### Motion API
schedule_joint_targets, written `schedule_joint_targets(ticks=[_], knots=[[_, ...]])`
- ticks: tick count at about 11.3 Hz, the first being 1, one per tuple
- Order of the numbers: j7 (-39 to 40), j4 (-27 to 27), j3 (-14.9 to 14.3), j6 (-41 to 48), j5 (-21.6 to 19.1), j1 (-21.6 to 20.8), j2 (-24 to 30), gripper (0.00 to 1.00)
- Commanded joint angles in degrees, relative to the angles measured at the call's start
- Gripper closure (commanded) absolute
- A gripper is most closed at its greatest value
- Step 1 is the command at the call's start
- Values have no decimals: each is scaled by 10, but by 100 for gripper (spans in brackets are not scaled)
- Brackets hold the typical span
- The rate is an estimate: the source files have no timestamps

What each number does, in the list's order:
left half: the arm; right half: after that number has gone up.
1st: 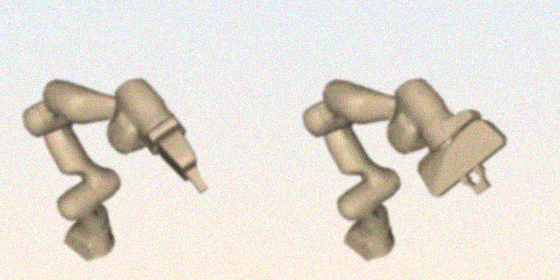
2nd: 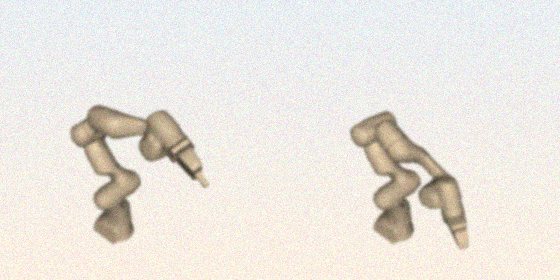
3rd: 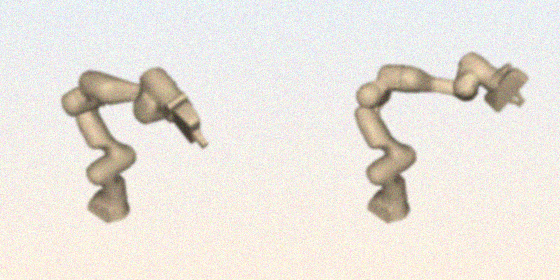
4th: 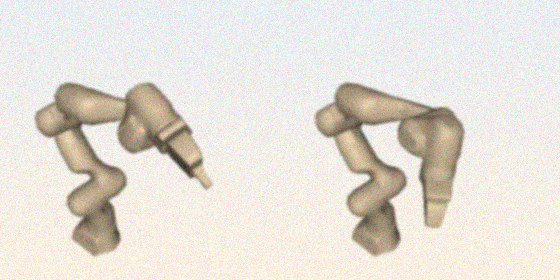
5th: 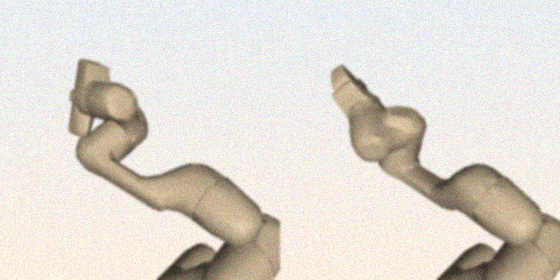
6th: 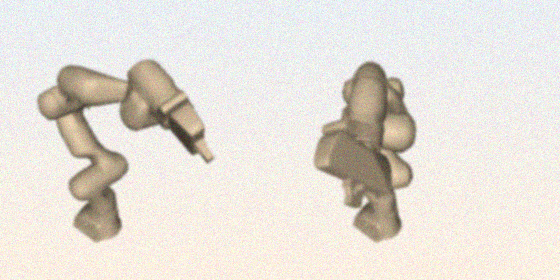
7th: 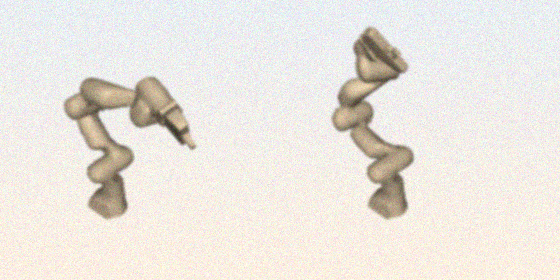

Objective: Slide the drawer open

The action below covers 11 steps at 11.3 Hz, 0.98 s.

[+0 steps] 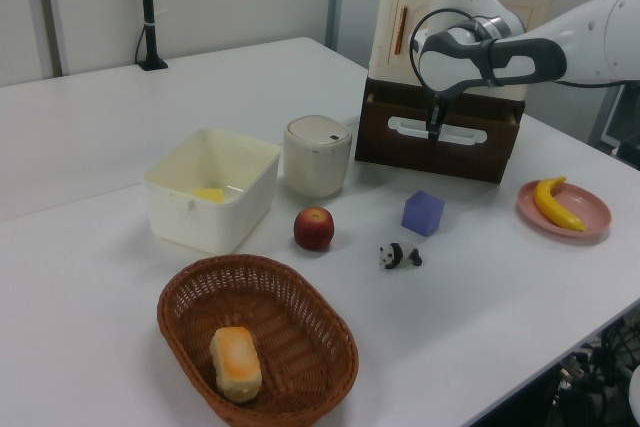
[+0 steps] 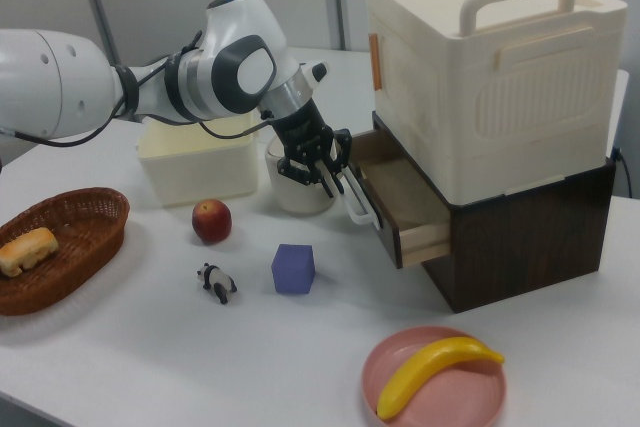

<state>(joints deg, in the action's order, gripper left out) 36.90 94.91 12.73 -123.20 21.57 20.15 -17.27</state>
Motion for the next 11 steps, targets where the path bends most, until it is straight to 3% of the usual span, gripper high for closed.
schedule_joint_targets(ticks=[1, 7, 8, 11], knots=[[-7, 29, -1, 15, -1, -6, 22, 84], [-11, 28, 0, 16, -1, -6, 22, 85], [-14, 29, 1, 31, -4, -10, 27, 71], [-23, 25, 31, 169, -44, -25, 50, 64]])
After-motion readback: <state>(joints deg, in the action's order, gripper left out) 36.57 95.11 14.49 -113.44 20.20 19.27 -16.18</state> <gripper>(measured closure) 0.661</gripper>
